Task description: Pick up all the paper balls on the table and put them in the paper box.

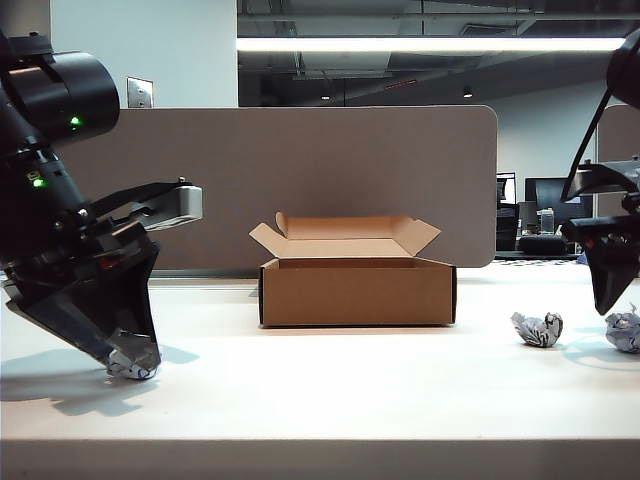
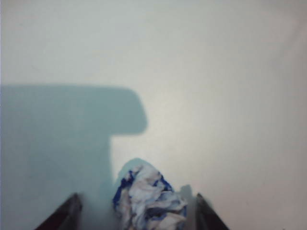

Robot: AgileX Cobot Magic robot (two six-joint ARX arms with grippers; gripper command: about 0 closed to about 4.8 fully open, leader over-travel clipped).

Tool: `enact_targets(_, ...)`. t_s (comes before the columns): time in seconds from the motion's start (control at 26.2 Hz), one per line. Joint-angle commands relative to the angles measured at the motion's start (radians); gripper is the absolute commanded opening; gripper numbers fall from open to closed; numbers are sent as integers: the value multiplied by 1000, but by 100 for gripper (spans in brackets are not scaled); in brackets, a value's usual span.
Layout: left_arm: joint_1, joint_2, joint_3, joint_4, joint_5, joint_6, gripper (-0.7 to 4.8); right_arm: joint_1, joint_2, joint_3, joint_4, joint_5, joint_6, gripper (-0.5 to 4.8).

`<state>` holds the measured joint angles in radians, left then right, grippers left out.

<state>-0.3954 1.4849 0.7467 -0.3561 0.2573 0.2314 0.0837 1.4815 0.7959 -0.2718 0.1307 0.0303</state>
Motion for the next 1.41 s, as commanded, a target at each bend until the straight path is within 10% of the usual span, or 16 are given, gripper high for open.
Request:
enact_targets(0.04, 1, 0, 0, -16, -11, -4, 305, 0, 14, 5, 3, -6, 10, 368)
enact_targets(0.88, 1, 0, 11, -54, -11, -4, 305, 1, 48, 7, -138, -35, 31, 303)
enact_targets(1.41, 1, 0, 11, -48, -6, -30, 217, 1, 48, 7, -146, -36, 42, 141)
